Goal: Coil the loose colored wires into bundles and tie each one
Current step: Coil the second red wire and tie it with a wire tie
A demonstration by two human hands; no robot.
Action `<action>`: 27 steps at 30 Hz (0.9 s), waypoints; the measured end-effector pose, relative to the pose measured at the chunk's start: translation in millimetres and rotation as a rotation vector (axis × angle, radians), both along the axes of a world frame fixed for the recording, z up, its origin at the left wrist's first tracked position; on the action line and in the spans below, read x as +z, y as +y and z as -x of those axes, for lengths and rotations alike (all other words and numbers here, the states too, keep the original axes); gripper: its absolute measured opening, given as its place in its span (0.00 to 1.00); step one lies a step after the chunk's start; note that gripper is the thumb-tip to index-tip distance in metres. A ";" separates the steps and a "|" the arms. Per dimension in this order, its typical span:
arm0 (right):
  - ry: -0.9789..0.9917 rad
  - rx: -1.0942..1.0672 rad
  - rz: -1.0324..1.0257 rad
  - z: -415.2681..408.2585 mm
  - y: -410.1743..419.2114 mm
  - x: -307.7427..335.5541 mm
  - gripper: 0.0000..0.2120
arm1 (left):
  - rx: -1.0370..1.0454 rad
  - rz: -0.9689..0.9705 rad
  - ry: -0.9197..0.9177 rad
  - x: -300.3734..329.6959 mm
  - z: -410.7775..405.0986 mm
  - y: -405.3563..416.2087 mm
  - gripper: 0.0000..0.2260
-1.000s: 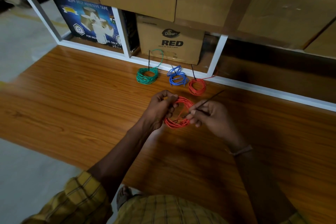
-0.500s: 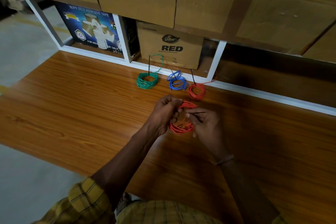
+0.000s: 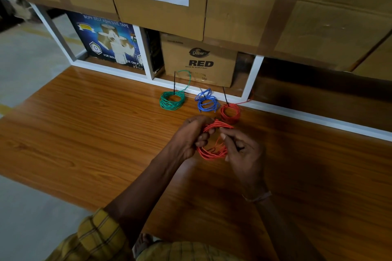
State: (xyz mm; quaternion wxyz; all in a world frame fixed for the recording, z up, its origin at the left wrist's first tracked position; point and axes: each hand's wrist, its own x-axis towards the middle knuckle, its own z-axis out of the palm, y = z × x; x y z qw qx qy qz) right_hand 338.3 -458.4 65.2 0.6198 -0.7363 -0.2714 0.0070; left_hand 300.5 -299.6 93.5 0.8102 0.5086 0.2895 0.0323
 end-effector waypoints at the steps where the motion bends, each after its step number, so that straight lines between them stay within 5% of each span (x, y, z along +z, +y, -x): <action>1: 0.022 -0.005 -0.003 0.1 -0.2 2.8 0.08 | -0.003 -0.039 -0.016 0.8 0.8 -0.3 0.08; 15: -0.112 -0.050 -0.075 -2.6 1.1 39.7 0.06 | 0.089 -0.386 -0.162 14.8 8.6 -5.3 0.05; 24: 0.245 -0.016 -0.245 -7.3 3.5 46.3 0.09 | 0.116 -0.420 -0.267 15.4 12.9 -6.8 0.02; 27: 0.274 0.028 -0.297 -6.7 3.7 51.6 0.04 | 0.133 -0.420 -0.256 11.4 11.7 -9.9 0.06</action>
